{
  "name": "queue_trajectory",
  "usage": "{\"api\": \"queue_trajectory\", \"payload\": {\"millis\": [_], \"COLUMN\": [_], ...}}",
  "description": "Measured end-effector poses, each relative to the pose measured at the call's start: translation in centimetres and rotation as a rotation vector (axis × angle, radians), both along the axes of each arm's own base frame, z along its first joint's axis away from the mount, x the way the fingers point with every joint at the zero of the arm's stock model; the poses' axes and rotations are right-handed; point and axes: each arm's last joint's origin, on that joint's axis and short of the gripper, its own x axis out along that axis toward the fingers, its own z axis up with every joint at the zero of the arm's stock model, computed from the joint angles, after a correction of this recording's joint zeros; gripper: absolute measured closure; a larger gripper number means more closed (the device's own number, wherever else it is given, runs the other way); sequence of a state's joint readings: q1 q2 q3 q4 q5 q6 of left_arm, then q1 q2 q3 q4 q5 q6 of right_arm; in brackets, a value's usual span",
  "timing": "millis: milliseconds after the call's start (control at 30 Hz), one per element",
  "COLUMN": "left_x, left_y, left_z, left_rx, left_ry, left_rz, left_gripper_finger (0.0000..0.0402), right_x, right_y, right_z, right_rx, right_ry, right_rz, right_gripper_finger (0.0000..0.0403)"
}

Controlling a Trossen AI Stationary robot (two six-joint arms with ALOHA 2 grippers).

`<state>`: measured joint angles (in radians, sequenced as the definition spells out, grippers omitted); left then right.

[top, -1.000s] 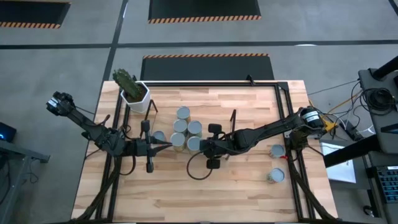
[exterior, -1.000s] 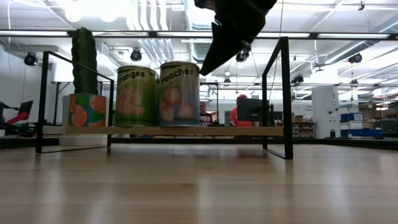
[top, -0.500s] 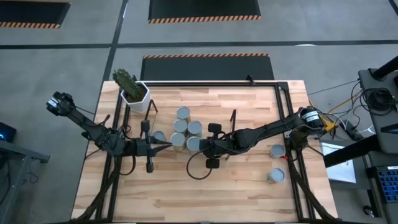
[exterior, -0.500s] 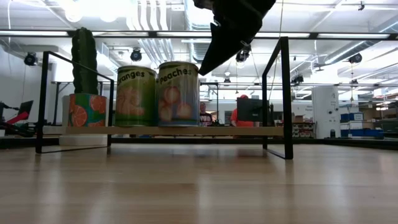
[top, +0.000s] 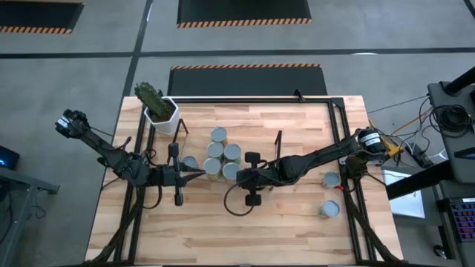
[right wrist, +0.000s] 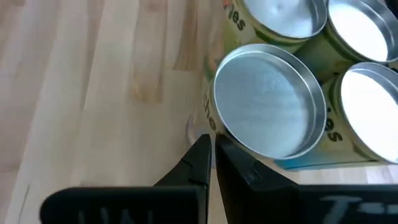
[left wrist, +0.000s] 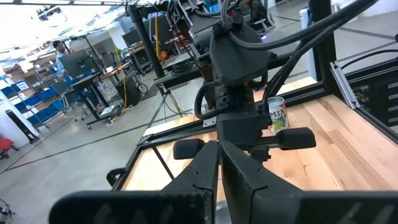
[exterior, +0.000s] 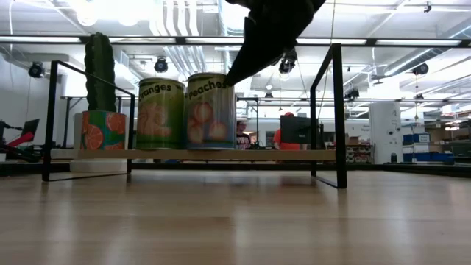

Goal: Pick and place cans onto a shelf
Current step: Put the canned peaches on the shelf, then put the canned carrots on the shelf

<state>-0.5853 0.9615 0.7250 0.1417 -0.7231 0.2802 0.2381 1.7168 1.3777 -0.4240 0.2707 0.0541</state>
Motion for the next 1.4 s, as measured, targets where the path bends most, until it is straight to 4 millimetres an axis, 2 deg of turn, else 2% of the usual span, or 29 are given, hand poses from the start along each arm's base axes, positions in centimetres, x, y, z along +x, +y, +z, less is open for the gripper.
{"api": "queue_trajectory", "payload": {"millis": [200,500,667,833,967,1100,1267,1400], "left_x": [0.0,0.0,0.0,0.0,0.0,0.0,0.0,0.0], "left_y": [0.0,0.0,0.0,0.0,0.0,0.0,0.0,0.0], "left_z": [0.0,0.0,0.0,0.0,0.0,0.1,0.2,0.2], "left_rx": [0.000,0.000,0.000,0.014,0.014,0.010,0.003,-0.005], "left_ry": [0.000,0.000,0.000,0.002,0.001,-0.005,-0.015,-0.021], "left_rz": [0.000,0.000,0.000,-0.001,-0.001,-0.001,-0.001,-0.001], "left_gripper_finger": [0.0402,0.0401,0.0402,0.0402,0.0402,0.0402,0.0402,0.0402], "right_x": [0.1,-0.1,-1.3,-3.3,-5.6,-8.1,-12.1,-14.3], "right_y": [-0.5,-0.2,1.3,3.1,4.2,4.1,3.1,1.9], "right_z": [0.0,0.1,2.4,5.2,6.8,6.6,5.5,4.4], "right_rx": [-0.040,-0.040,0.001,0.098,0.243,0.346,0.300,0.285], "right_ry": [-0.003,-0.002,-0.012,-0.009,0.067,0.242,0.505,0.578], "right_rz": [-0.032,-0.022,0.011,0.034,0.023,-0.108,-0.365,-0.506], "right_gripper_finger": [0.0390,0.0390,0.0390,0.0390,0.0390,0.0390,0.0390,0.0390]}}
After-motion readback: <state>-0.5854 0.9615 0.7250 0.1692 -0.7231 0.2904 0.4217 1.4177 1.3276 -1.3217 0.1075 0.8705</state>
